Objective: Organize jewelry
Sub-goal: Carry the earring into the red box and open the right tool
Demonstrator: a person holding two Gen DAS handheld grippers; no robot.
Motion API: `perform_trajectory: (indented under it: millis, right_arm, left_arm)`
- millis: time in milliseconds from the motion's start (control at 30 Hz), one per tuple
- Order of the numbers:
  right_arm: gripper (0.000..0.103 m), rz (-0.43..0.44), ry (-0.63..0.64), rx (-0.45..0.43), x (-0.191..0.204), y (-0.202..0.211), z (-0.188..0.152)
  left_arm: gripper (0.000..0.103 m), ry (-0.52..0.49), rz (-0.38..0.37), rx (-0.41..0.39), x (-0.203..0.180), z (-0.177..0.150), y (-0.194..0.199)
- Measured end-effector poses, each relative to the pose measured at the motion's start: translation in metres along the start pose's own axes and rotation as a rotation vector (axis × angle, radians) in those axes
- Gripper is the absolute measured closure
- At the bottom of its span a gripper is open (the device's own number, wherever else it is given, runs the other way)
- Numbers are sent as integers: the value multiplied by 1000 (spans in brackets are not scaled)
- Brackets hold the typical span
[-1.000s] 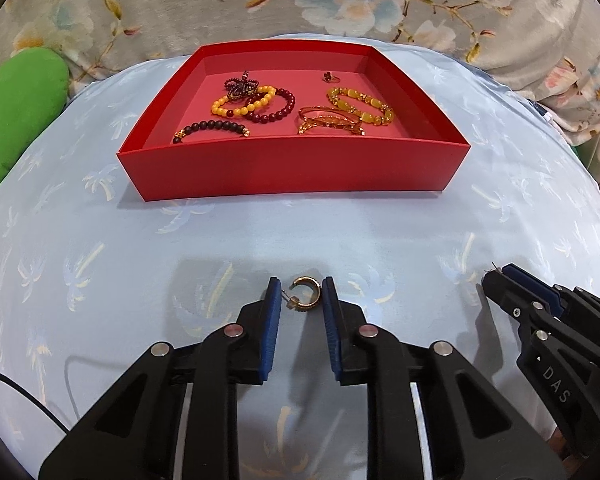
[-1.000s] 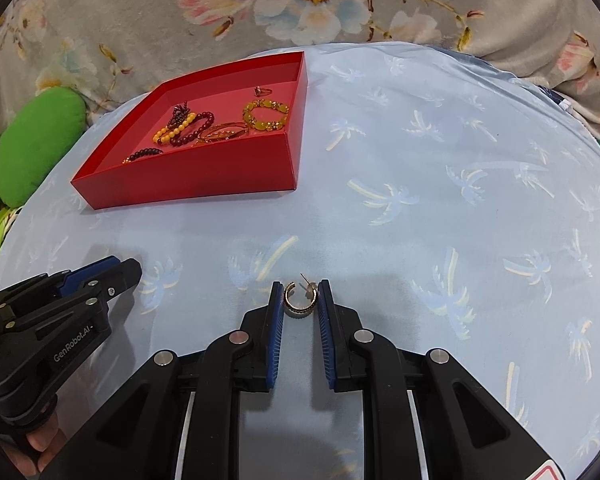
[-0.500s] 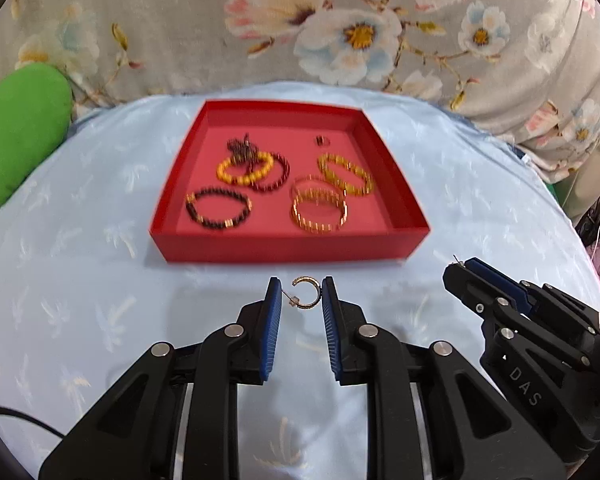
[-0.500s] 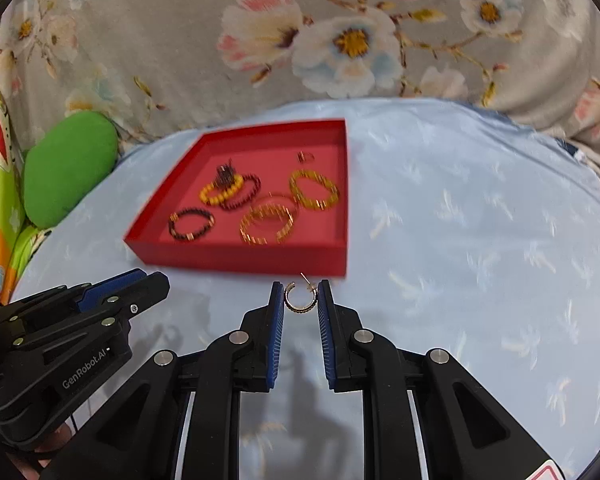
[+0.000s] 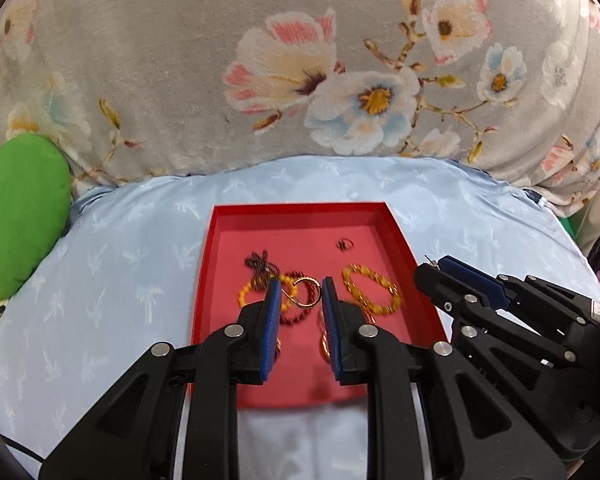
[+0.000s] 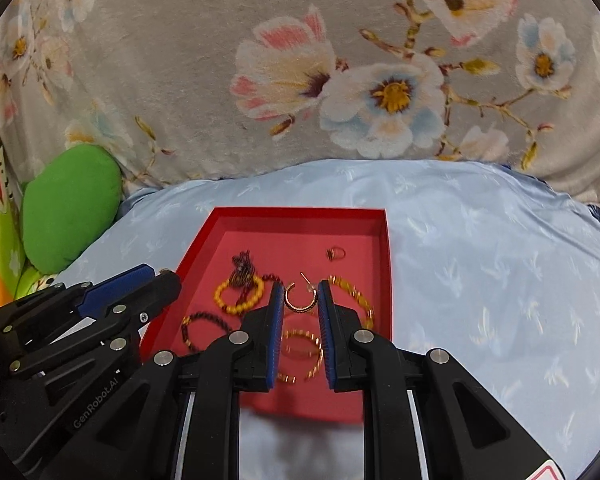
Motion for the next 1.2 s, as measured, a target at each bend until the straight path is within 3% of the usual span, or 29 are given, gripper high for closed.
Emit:
perform_trajectory:
  millis: [267, 500, 1200]
  right_arm:
    - [87, -10, -24, 41, -11, -56, 37]
    - [87, -16, -32, 92, -16, -99, 45]
    - [86, -57, -19, 131, -20, -137, 42]
  left_arm:
    - [83, 6, 22, 37, 14, 31, -52]
    - [83, 23, 33, 82, 21, 38, -92]
    - [83, 57, 36, 128, 27, 33, -132]
Point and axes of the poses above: each gripper's, at about its wrist camera, not at the fingertips, and y roughly against the way its jaws point, x to its left, z to its top, the point moved 2 cm from there along -y, roughly the way its jaws point, and after that the axes turned 7 degrees about x, right-handed, at the moved point
